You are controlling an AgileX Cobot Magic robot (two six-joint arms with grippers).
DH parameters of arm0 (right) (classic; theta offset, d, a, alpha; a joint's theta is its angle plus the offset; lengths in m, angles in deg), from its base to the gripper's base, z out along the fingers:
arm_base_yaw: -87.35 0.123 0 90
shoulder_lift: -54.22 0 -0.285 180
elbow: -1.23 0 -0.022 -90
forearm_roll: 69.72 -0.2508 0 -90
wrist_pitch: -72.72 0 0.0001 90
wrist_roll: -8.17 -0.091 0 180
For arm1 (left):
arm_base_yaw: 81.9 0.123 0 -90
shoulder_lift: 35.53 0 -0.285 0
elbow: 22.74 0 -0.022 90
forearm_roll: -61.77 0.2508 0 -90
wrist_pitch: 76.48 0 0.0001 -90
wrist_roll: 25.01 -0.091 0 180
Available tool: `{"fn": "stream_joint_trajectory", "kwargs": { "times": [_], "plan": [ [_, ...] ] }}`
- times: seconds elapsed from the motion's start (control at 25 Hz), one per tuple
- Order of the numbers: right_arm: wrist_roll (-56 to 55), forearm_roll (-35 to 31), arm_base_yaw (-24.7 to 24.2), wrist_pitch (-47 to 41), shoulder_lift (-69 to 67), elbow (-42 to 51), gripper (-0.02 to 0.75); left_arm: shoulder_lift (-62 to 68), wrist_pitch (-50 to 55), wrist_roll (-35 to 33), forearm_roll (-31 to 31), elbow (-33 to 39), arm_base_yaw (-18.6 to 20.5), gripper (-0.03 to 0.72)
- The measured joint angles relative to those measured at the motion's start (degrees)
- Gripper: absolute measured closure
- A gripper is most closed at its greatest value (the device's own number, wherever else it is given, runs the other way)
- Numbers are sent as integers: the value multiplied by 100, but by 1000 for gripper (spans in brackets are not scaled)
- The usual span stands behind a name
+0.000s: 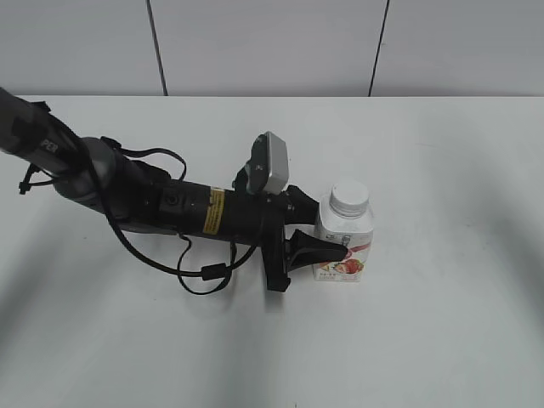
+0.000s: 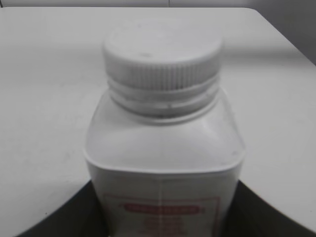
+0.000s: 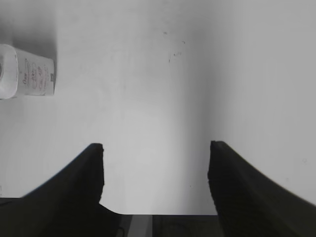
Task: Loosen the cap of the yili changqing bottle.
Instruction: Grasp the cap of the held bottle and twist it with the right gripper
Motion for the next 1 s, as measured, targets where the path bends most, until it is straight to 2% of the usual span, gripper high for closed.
{"fn": "stream_joint_trajectory", "kwargs": {
  "times": [0.36,0.76,0.88,1.0],
  "plan": [
    [5,-337,0,-5,-1350,-460,216,0,0,0,0,0,0,324],
    [5,-710,17,-17,-1968,-618,232,0,-5,0,0,0,0,324],
    [5,-784,205,-29,-1978,-786,247,0,-5,0,0,0,0,324],
    [-30,-826,627,-35,-2084,-968,248,0,-5,0,0,0,0,324]
  ]
}}
